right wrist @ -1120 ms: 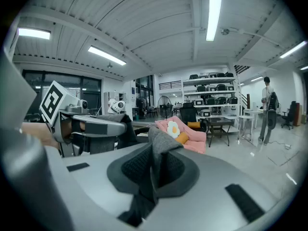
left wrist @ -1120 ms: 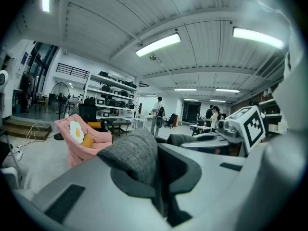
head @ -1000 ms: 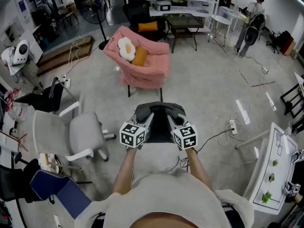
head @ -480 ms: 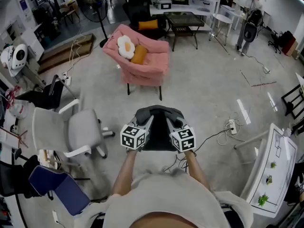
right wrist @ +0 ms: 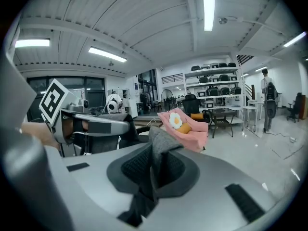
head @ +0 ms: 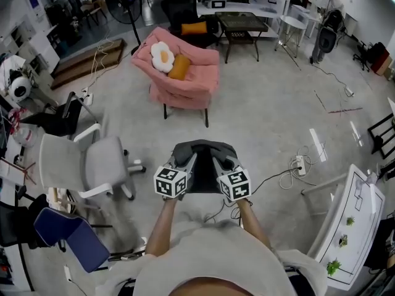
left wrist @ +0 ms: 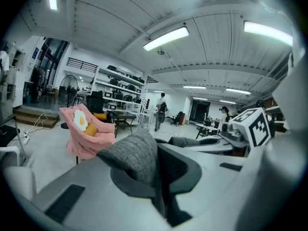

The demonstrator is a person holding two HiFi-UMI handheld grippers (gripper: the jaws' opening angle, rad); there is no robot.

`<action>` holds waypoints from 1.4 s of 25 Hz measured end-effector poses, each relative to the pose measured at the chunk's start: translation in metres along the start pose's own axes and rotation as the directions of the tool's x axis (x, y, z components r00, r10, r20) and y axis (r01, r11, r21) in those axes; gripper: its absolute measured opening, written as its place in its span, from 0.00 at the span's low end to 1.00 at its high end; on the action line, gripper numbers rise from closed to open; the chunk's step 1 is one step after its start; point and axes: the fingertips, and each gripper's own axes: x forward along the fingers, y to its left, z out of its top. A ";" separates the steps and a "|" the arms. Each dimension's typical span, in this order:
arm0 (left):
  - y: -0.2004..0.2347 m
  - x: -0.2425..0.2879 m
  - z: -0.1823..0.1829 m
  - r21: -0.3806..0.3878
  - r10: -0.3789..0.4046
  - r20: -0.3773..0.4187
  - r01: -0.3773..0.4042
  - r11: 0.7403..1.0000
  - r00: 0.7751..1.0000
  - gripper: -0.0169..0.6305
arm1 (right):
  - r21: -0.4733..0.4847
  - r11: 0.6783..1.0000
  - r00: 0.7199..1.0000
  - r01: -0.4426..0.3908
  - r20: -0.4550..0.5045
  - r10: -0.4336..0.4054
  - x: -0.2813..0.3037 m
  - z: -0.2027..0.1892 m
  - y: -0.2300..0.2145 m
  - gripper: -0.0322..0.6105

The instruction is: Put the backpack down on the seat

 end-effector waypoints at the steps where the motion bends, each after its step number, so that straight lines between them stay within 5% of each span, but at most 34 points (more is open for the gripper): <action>1: 0.000 0.002 0.001 -0.003 0.001 0.000 -0.001 1.000 1.000 0.07 | 0.001 1.000 1.000 -0.003 0.000 0.003 0.001 0.001 -0.003 0.10; 17: 0.045 0.063 0.024 0.013 -0.001 0.009 0.001 1.000 1.000 0.07 | -0.032 0.999 1.000 -0.005 -0.004 0.005 0.061 0.025 -0.054 0.10; 35: 0.201 0.177 0.102 -0.015 -0.076 0.018 0.076 0.997 0.997 0.07 | -0.033 0.998 0.997 0.060 -0.046 -0.061 0.231 0.107 -0.128 0.10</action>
